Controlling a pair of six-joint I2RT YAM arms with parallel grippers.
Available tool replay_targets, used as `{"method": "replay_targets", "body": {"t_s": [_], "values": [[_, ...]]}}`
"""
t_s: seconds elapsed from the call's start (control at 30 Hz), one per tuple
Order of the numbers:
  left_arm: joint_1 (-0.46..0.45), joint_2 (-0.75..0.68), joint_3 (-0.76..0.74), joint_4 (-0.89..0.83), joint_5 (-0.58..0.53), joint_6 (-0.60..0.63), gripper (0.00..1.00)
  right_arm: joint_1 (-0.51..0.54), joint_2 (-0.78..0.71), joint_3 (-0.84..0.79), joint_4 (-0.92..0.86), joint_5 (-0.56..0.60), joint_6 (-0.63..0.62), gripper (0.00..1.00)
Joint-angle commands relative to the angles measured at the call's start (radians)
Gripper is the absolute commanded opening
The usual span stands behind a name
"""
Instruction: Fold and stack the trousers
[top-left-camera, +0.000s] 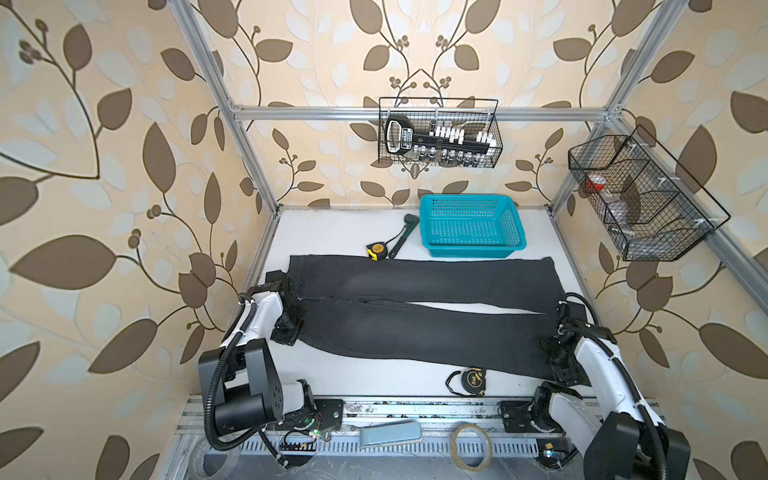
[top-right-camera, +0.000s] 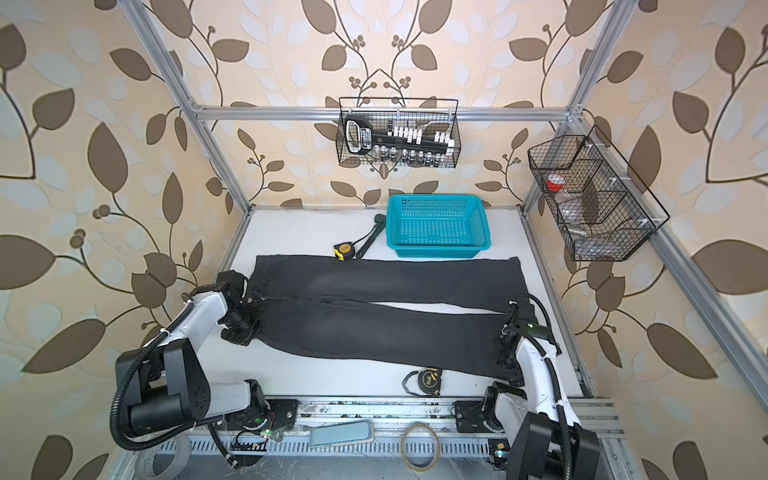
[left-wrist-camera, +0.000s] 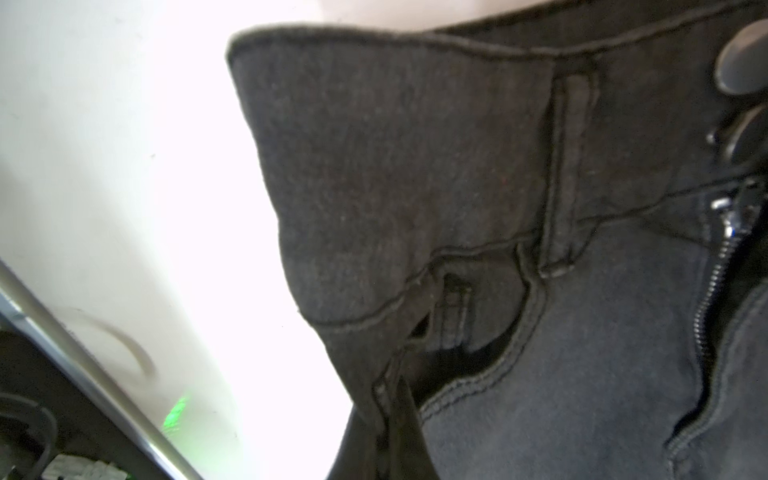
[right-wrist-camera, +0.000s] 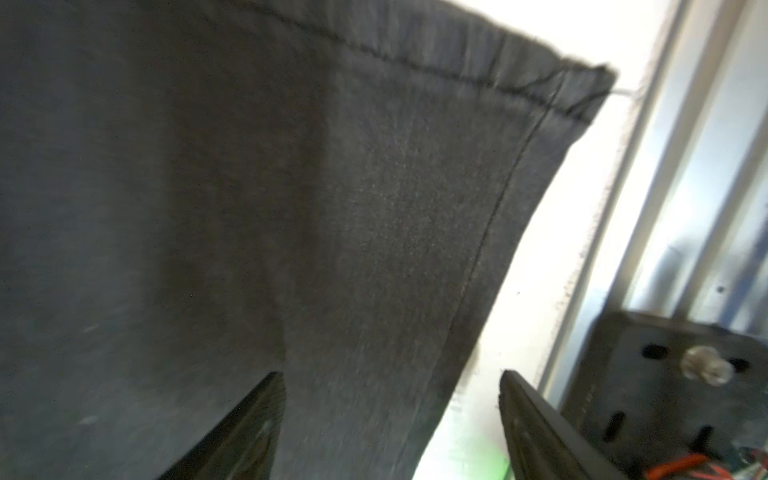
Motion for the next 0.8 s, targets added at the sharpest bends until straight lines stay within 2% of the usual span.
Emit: {"method": "replay_targets", "body": {"t_s": [0.0,0.17,0.2,0.33,0.4,0.57,0.77], "values": [[0.005,-0.040,0.061,-0.061,-0.002,0.014,0.00,0.006,0.029,-0.011,0.044,0.006,0.031,0.76],[0.004,-0.062,0.102,-0.097,-0.025,0.031,0.00,-0.003,0.046,-0.003,0.065,0.010,0.032,0.63],[0.005,-0.067,0.108,-0.102,-0.028,0.033,0.00,-0.003,0.049,0.001,0.066,0.011,0.030,0.58],[0.004,-0.082,0.132,-0.123,-0.037,0.037,0.00,-0.018,0.004,0.003,0.061,0.031,0.002,0.23],[0.004,-0.093,0.152,-0.143,-0.051,0.046,0.00,-0.012,-0.021,0.046,0.022,0.073,-0.020,0.11],[0.004,-0.128,0.194,-0.199,-0.087,0.054,0.00,0.013,-0.101,0.197,-0.072,0.168,-0.045,0.01],[0.004,-0.216,0.234,-0.278,-0.166,0.041,0.00,0.011,-0.176,0.326,-0.179,0.257,-0.100,0.01]]}}
